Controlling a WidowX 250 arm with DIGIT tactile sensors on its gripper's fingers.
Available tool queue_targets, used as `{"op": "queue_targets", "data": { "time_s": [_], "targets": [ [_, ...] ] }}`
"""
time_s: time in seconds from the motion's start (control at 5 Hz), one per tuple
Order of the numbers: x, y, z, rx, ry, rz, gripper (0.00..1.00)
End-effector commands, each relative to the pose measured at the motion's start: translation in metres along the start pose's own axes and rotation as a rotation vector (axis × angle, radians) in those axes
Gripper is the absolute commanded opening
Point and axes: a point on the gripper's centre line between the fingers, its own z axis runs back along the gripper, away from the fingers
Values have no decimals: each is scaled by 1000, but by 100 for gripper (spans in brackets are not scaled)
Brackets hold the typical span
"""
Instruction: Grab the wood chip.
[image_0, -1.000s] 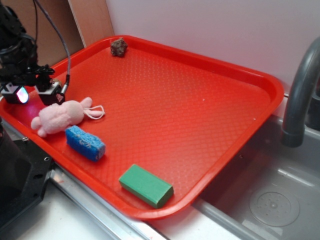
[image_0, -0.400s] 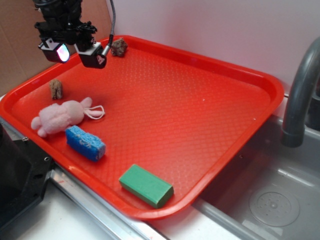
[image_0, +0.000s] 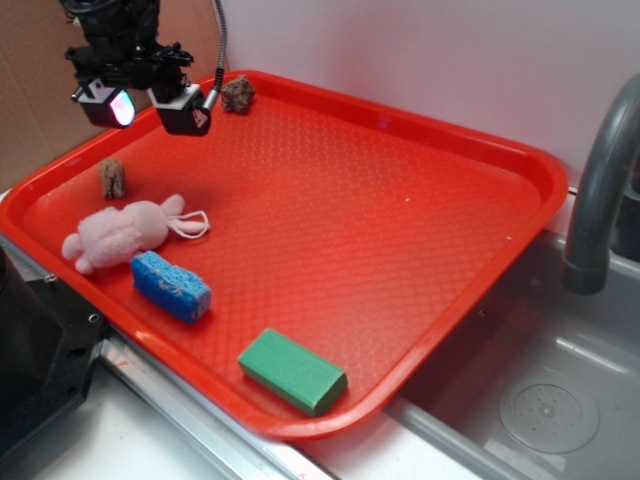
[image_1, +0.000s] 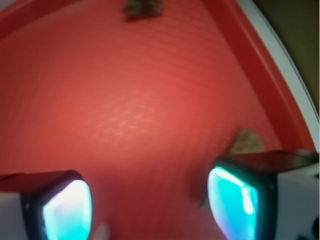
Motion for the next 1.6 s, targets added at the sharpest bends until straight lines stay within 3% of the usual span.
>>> {"op": "queue_targets", "data": {
  "time_s": [0.0, 0.2, 0.4, 0.6, 0.8, 1.2, 1.4],
  "targets": [
    [-3, 26, 0, 56, -17, 333, 100],
    [-18, 40, -12, 62, 51, 303, 100],
    [-28, 63, -30, 62, 18, 202, 100],
    [-28, 68, -43, 48, 3, 172, 100],
    [-27, 54, -40, 75, -6, 121, 100],
    [-18, 33, -34, 69, -17, 63, 100],
    [-14, 42, -31, -23, -3, -102, 100]
  ]
}}
